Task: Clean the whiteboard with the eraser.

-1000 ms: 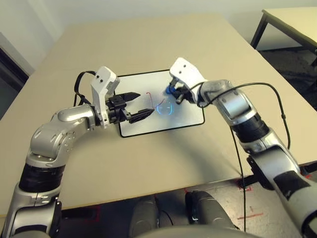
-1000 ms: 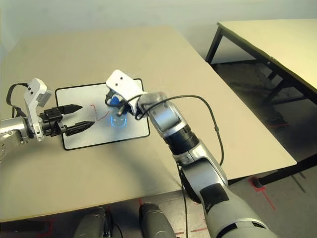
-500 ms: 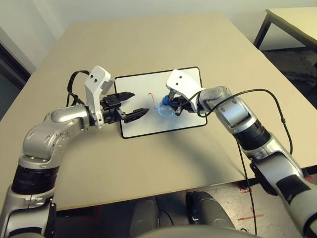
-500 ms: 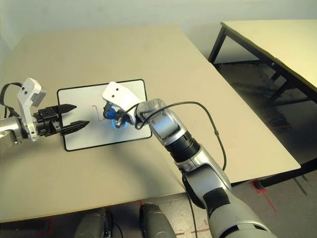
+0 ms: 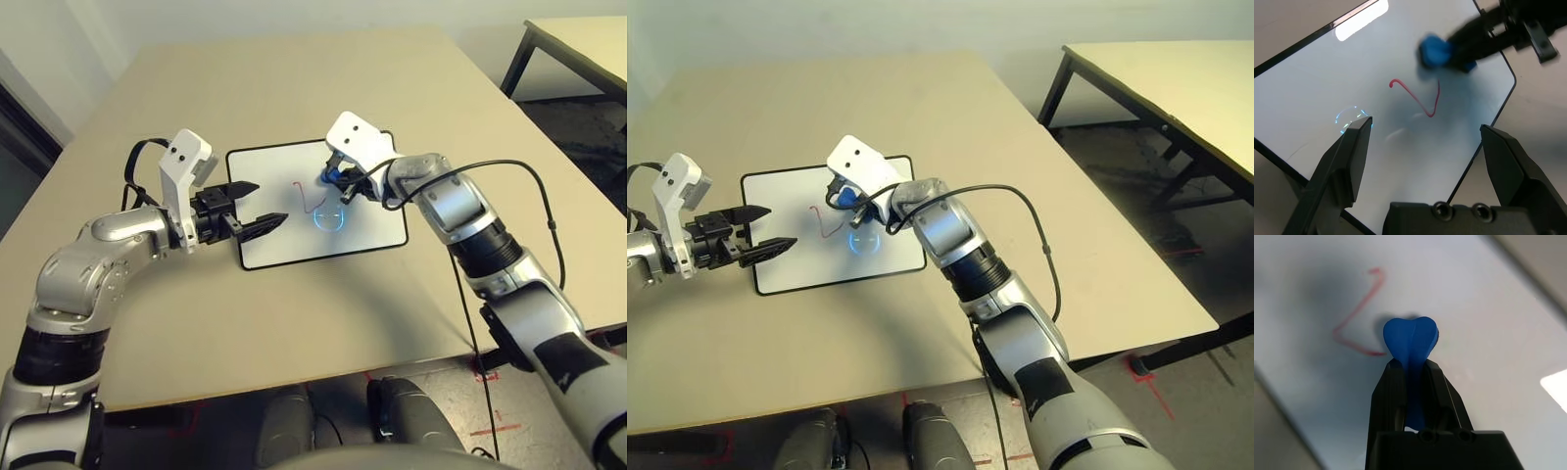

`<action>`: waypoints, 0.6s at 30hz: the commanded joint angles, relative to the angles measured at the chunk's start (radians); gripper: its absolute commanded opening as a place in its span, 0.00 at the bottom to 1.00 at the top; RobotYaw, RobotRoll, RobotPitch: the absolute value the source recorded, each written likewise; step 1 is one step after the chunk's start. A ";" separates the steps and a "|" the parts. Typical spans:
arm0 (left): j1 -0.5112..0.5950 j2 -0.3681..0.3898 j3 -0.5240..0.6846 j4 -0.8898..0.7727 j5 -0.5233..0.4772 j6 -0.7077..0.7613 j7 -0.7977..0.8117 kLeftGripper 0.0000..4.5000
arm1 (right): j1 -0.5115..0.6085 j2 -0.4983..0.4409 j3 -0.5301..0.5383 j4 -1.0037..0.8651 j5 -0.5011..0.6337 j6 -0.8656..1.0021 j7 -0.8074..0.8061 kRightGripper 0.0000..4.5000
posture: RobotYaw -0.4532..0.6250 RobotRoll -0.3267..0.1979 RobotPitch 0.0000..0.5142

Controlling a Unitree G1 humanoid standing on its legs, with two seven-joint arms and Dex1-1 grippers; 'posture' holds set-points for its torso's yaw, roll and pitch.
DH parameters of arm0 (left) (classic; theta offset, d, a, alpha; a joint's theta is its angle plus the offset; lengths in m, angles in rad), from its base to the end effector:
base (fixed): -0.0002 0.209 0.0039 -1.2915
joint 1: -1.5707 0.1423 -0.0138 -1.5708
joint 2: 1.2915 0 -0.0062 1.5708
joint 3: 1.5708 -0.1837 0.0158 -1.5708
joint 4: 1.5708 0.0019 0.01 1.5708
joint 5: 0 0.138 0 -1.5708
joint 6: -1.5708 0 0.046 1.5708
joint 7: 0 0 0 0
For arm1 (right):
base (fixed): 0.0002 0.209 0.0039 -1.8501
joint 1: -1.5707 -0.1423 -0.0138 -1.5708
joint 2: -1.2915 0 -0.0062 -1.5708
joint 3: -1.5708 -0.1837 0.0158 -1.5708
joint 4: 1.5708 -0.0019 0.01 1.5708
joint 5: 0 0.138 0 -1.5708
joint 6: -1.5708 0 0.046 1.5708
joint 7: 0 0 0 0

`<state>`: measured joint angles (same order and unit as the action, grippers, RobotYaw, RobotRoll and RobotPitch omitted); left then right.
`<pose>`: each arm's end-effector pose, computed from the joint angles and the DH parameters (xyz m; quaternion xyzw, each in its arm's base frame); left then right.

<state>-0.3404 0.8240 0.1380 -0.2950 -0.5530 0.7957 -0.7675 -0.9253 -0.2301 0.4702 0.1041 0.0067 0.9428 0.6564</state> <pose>0.2334 0.2574 0.2009 0.1173 0.1199 -0.3718 0.9130 0.3042 -0.0645 0.1964 -0.2716 0.1713 0.4363 0.8405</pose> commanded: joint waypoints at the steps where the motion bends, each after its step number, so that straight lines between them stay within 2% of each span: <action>1: 0.017 0.014 0.013 0.001 0.000 0.015 -0.003 1.00 | 0.043 -0.017 0.071 -0.054 0.004 0.062 0.038 0.09 | 0.47 0.62 0.19; 5: 0.018 0.011 0.013 -0.005 -0.003 0.020 0.002 1.00 | 0.043 -0.027 0.093 -0.063 -0.003 0.068 0.055 0.09 | 0.47 0.62 0.19; 13: 0.028 0.002 0.009 -0.015 -0.008 0.023 0.012 1.00 | -0.109 0.007 -0.025 0.134 -0.029 -0.050 -0.026 0.09 | 0.47 0.62 0.19; 18: 0.027 0.002 0.007 -0.013 -0.009 0.024 0.009 1.00 | -0.101 0.011 -0.020 0.148 -0.035 -0.057 -0.027 0.09 | 0.46 0.62 0.20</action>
<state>-0.3245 0.8269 0.1418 -0.2994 -0.5579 0.8083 -0.7576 -1.0472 -0.2200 0.4426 0.2424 -0.0150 0.8792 0.6309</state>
